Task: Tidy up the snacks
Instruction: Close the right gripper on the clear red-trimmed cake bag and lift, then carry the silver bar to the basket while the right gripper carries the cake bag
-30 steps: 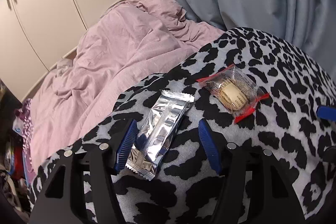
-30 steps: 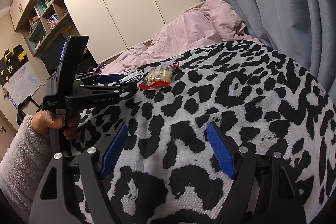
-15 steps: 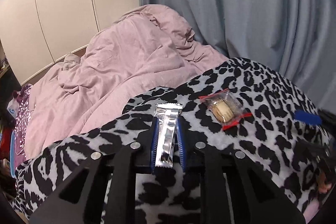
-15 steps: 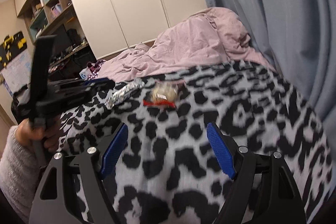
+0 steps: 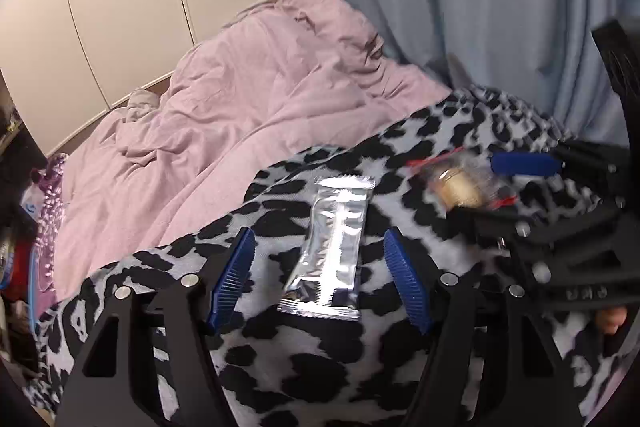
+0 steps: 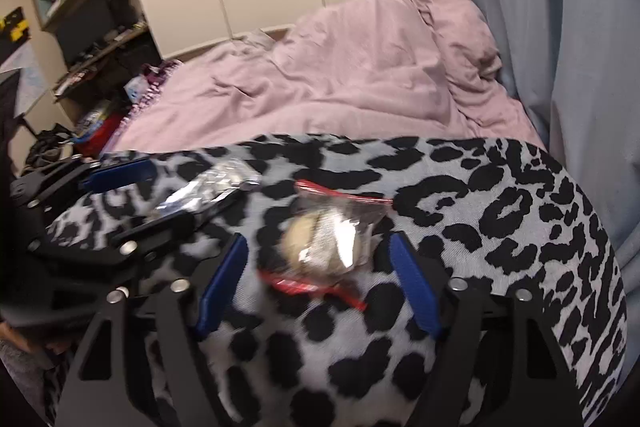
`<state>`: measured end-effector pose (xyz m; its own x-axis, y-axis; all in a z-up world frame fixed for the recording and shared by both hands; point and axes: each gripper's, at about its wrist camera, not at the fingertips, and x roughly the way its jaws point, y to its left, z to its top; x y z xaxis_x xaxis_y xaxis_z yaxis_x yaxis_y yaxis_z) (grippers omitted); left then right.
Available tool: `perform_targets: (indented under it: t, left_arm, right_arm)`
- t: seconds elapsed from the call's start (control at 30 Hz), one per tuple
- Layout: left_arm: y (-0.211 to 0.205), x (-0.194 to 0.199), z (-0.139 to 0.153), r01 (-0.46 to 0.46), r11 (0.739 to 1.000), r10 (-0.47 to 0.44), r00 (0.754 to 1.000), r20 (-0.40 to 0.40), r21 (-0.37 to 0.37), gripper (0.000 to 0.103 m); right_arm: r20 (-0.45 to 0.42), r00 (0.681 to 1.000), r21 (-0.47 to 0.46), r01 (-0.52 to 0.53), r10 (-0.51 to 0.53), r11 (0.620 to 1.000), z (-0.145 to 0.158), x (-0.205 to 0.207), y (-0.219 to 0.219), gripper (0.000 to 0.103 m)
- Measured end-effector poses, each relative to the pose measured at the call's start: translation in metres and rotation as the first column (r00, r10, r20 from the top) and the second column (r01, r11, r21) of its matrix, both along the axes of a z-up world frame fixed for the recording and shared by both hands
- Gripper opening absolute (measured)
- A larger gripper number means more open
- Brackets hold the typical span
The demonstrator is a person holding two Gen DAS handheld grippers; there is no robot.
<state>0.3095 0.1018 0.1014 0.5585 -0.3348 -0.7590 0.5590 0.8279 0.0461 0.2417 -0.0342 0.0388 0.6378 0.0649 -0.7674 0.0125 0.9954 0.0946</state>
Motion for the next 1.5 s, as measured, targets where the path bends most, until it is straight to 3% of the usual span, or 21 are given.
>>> perform_targets:
  t: [0.1, 0.17, 0.23, 0.3, 0.5, 0.67, 0.73, 0.83, 0.97, 1.13, 1.2, 1.37, 1.4, 1.5]
  left_arm:
    - [-0.003, 0.003, -0.007, 0.018, 1.000, -0.018, 1.000, -0.025, 0.013, 0.068]
    - [-0.007, 0.001, -0.011, 0.034, 0.999, -0.033, 0.999, -0.022, 0.034, 0.056]
    - [-0.010, 0.001, -0.011, 0.043, 0.999, -0.042, 0.999, -0.026, 0.029, 0.042]
    - [-0.012, 0.002, -0.011, 0.042, 0.999, -0.041, 0.999, -0.030, 0.029, 0.036]
    - [-0.008, 0.003, -0.007, 0.009, 1.000, -0.009, 0.999, -0.033, -0.003, 0.034]
    - [0.002, -0.008, 0.015, -0.018, 0.998, 0.018, 1.000, -0.002, -0.054, 0.030]
    - [0.005, -0.013, 0.022, -0.018, 0.998, 0.018, 1.000, 0.000, -0.063, 0.015]
    - [0.010, -0.021, 0.027, -0.021, 0.998, 0.021, 1.000, -0.007, -0.067, 0.015]
    - [0.014, -0.024, 0.023, -0.050, 0.999, 0.050, 0.999, 0.010, -0.015, 0.017]
    - [0.013, -0.010, 0.008, -0.064, 0.998, 0.064, 0.997, -0.033, -0.015, 0.046]
    - [0.008, -0.002, 0.001, -0.064, 0.998, 0.064, 0.997, -0.043, -0.001, 0.051]
    - [-0.001, 0.009, -0.013, -0.049, 0.999, 0.049, 0.995, -0.083, 0.005, 0.050]
    - [-0.003, 0.008, -0.013, -0.040, 0.999, 0.040, 0.996, -0.078, 0.003, 0.041]
    - [-0.004, 0.007, -0.012, -0.036, 0.999, 0.036, 0.996, -0.081, -0.009, 0.035]
  right_arm:
    - [-0.021, 1.000, -0.007, -0.014, 0.014, 1.000, -0.006, 0.005, 0.000, 0.058]
    - [-0.012, 0.999, -0.017, -0.030, 0.029, 0.999, -0.006, 0.005, 0.002, 0.048]
    - [-0.006, 1.000, -0.006, -0.026, 0.026, 1.000, -0.006, 0.004, 0.000, 0.044]
    - [0.002, 1.000, 0.010, -0.024, 0.024, 1.000, -0.004, 0.001, -0.003, 0.042]
    - [0.061, 0.998, 0.046, -0.023, 0.020, 0.999, 0.010, -0.021, -0.009, 0.041]
    - [0.102, 0.995, 0.072, -0.027, 0.019, 0.997, 0.024, -0.037, -0.013, 0.041]
    - [0.113, 0.993, 0.079, -0.032, 0.023, 0.996, 0.028, -0.044, -0.011, 0.041]
    - [0.123, 0.992, 0.087, -0.043, 0.032, 0.995, 0.031, -0.053, -0.008, 0.041]
    - [0.117, 0.992, 0.100, -0.050, 0.039, 0.994, 0.029, -0.059, -0.005, 0.041]
    - [0.112, 0.993, 0.105, -0.057, 0.045, 0.993, 0.026, -0.062, -0.004, 0.041]
    - [0.111, 0.993, 0.107, -0.057, 0.045, 0.993, 0.025, -0.063, -0.006, 0.041]
    - [0.111, 0.993, 0.119, -0.054, 0.040, 0.991, 0.021, -0.063, -0.013, 0.041]
    - [0.111, 0.993, 0.121, -0.053, 0.039, 0.991, 0.020, -0.063, -0.014, 0.041]
    - [0.105, 0.994, 0.129, -0.047, 0.034, 0.991, 0.016, -0.062, -0.017, 0.041]
